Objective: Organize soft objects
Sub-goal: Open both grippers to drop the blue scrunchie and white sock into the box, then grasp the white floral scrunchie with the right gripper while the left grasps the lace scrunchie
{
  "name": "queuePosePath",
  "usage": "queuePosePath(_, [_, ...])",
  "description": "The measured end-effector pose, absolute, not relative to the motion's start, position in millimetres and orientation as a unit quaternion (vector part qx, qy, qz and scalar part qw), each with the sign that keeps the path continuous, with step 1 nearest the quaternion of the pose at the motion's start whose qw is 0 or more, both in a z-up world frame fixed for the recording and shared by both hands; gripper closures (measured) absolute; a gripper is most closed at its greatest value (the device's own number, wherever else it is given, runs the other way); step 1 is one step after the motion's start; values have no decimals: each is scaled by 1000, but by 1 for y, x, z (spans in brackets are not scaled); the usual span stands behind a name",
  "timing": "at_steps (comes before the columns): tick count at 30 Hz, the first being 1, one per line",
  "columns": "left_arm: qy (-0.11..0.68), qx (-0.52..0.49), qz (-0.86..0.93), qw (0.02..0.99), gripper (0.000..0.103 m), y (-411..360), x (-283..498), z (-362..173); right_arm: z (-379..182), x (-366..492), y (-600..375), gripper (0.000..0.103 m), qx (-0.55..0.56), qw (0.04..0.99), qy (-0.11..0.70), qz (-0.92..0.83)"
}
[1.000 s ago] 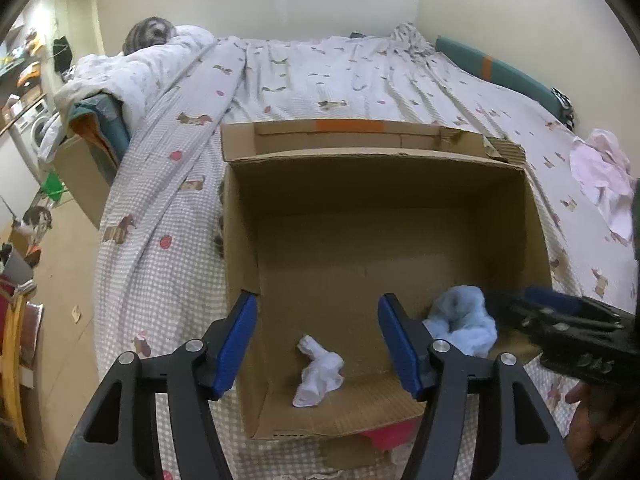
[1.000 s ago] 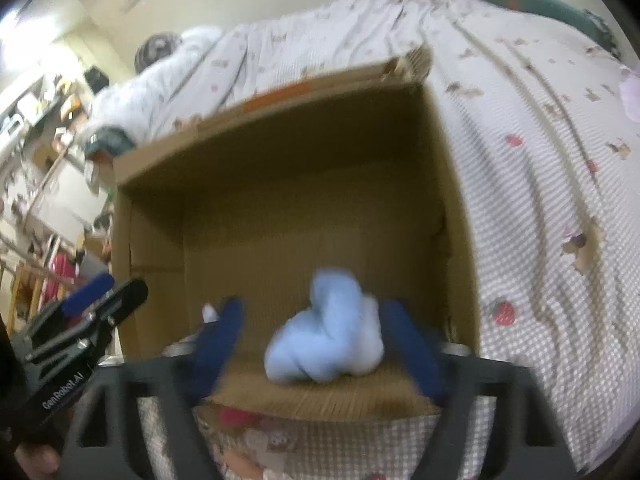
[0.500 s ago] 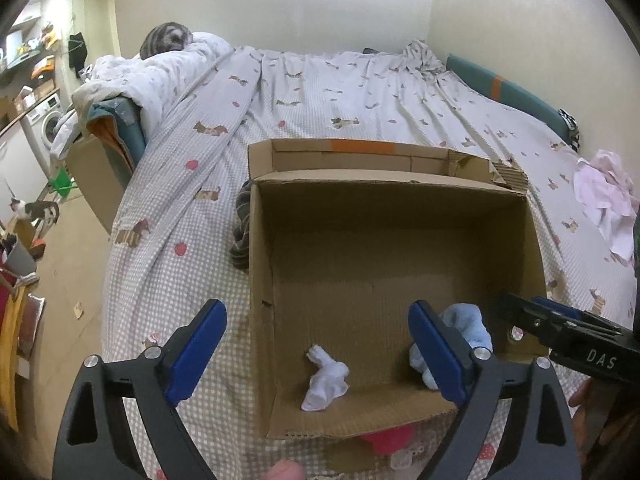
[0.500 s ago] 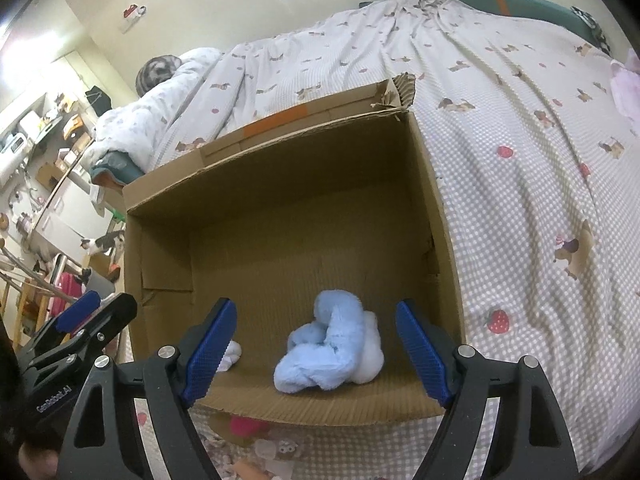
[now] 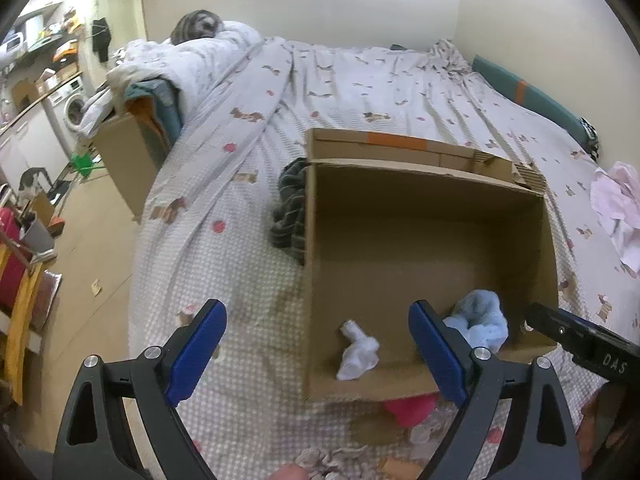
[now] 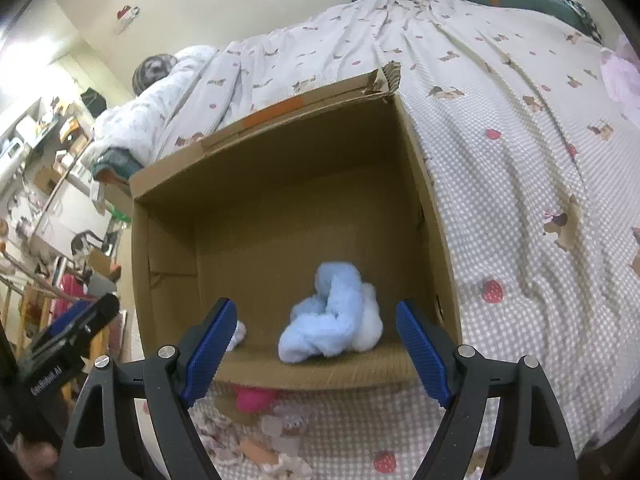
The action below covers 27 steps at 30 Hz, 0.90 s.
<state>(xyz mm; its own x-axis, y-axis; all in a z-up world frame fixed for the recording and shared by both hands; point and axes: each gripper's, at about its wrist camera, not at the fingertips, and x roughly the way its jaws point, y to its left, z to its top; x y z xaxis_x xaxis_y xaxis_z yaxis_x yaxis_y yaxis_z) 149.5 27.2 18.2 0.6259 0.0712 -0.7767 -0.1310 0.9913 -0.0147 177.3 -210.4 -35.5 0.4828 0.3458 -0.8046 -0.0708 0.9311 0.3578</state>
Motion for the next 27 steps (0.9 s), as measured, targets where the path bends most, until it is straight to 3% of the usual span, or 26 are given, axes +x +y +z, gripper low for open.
queuePosePath(27, [479, -49, 85, 872, 12, 50, 76, -6, -50, 104, -214, 16, 127, 819, 538, 153])
